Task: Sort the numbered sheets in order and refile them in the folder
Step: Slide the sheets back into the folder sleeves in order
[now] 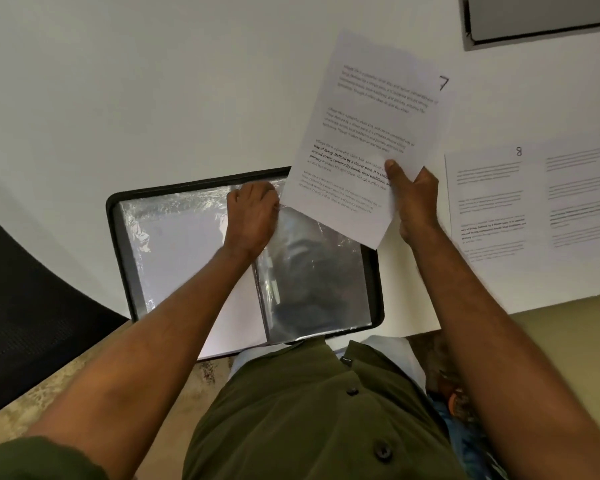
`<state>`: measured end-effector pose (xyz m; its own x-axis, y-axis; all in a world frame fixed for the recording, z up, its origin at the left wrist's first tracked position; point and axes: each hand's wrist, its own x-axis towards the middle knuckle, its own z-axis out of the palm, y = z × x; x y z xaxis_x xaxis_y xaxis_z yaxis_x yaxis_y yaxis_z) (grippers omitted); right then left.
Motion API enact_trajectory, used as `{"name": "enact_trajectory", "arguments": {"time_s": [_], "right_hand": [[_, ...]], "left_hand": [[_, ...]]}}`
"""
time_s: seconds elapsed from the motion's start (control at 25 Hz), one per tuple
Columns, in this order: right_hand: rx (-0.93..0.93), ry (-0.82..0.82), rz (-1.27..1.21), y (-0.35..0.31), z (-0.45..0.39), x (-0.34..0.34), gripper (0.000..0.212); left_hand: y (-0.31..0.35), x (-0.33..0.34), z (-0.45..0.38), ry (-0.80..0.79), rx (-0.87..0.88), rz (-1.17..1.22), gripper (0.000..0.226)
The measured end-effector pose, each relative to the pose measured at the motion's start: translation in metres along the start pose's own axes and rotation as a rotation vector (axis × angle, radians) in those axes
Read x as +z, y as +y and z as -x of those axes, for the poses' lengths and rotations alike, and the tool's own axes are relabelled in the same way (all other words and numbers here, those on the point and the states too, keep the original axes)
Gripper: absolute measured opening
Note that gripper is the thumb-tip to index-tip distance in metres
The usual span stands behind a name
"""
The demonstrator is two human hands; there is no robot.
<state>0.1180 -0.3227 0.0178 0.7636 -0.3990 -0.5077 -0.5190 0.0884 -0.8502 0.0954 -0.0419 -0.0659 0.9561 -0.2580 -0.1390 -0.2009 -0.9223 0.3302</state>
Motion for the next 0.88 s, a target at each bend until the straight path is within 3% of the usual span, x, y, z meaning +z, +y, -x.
{"name": "enact_trajectory", "arguments": {"time_s": [0.16,0.28,0.56,0.76,0.88], "right_hand": [[-0.025,0.037,-0.085,-0.018,-0.02,0.021,0.023],[0.01,0.118,-0.195,-0.022,-0.037,0.03,0.026],[0.239,0.165,-0.447,-0.016,-0.06,0.045,0.035],[0.282,0.138,-0.453,-0.015,-0.068,0.055,0.041],[0.261,0.127,-0.413,-0.017,-0.073,0.059,0.044]], "left_hand": [[-0.007,-0.007,-0.01,-0.05,0.076,0.055,0.006],[-0.007,-0.013,-0.016,-0.108,0.118,0.043,0.012],[-0.01,-0.02,-0.023,-0.211,0.201,0.129,0.019],[-0.006,-0.025,-0.033,-0.23,0.106,0.222,0.049],[0.004,-0.026,-0.042,-0.189,0.038,0.195,0.038]]}}
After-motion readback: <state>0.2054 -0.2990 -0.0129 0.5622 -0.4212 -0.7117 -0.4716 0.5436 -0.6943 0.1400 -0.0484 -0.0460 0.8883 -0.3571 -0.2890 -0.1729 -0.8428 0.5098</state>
